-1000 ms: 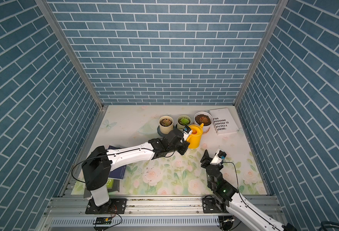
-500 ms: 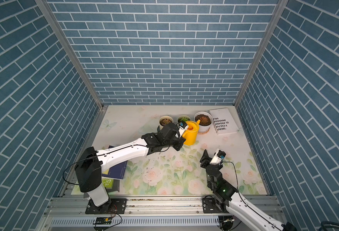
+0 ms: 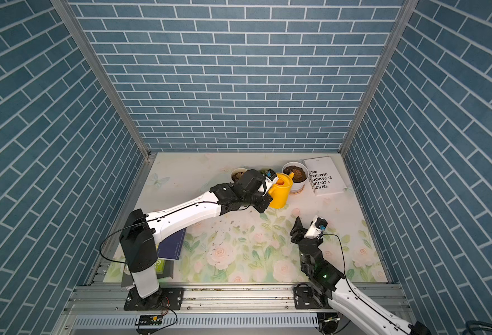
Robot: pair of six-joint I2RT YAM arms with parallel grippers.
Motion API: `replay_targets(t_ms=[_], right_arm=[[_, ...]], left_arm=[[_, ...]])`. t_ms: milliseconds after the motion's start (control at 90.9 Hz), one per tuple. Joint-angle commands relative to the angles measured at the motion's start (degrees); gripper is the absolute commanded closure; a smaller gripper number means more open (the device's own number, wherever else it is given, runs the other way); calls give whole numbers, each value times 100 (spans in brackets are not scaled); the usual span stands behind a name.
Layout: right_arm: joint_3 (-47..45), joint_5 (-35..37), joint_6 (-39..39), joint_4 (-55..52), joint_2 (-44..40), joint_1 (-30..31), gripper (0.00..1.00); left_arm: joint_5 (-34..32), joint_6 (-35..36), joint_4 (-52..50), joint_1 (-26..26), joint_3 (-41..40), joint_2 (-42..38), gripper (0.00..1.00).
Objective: Water the succulent around the soil edge
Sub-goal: Water the soil of the potted plant with water.
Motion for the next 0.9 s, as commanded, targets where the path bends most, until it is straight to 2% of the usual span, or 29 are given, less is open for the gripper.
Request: replay_targets(t_ms=[0, 275, 462, 891], right_arm=[[-57, 21, -81, 107, 28, -18, 33], [-60, 19, -86, 107, 13, -20, 33], [-52, 16, -87, 118, 20, -21, 33], [-67, -6, -90, 114, -7, -15, 33]], left_arm=[[371, -17, 45, 23, 238, 126, 100], [434, -111, -111, 23, 497, 337, 100], [277, -181, -93, 30, 275, 130, 100], [-198, -701, 452, 384, -1682, -1327, 100]])
